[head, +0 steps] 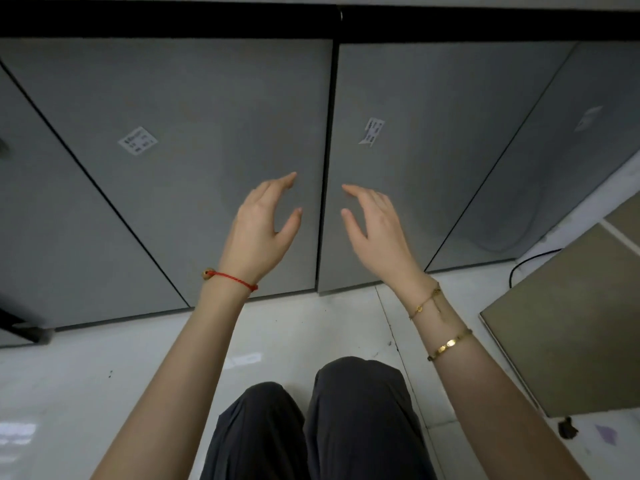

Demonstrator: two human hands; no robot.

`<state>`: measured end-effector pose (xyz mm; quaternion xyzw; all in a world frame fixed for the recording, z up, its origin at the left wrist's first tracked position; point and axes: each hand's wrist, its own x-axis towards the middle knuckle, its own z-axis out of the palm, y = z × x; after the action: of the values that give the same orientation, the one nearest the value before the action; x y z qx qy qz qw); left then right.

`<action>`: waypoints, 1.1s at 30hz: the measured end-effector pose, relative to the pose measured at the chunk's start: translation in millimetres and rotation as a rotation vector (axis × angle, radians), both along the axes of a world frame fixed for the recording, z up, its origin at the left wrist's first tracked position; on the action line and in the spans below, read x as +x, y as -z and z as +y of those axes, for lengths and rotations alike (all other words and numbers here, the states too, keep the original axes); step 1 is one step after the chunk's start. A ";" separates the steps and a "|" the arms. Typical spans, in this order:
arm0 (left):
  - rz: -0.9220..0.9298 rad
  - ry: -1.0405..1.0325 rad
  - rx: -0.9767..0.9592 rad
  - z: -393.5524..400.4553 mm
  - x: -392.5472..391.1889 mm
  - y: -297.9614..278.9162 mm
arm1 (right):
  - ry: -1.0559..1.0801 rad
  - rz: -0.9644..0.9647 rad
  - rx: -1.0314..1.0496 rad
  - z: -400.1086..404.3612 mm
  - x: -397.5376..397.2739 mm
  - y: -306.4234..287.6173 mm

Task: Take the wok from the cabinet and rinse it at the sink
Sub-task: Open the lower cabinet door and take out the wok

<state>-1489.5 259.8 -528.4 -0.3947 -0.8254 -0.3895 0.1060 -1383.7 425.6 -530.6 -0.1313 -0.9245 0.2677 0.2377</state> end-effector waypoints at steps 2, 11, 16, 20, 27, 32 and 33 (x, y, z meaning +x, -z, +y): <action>0.016 0.003 0.029 7.5 -8.4 -5.8 | 0.014 0.039 -0.003 4.8 -5.6 -11.9; 0.066 0.018 0.153 60.3 -43.1 -47.7 | 0.070 0.311 -0.108 36.5 -53.3 -102.0; 0.045 0.022 0.188 90.6 -50.3 -49.3 | 0.057 0.398 -0.347 40.4 -82.7 -127.9; 0.013 0.034 0.206 103.1 -53.2 -46.0 | 0.031 0.405 -0.565 37.9 -97.8 -136.4; -0.016 0.033 0.198 112.3 -58.5 -43.2 | 0.007 0.453 -0.759 33.1 -105.7 -143.0; -0.079 0.046 0.156 112.9 -58.2 -43.3 | -0.014 0.470 -0.869 33.3 -106.8 -147.5; -0.099 0.053 0.146 112.6 -57.5 -43.7 | -0.015 0.467 -0.879 33.3 -106.1 -148.0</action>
<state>-1546.9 372.4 -484.7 -0.3881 -0.7882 -0.4703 0.0829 -1489.8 458.9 -382.6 -0.1491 -0.6473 0.6558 0.3588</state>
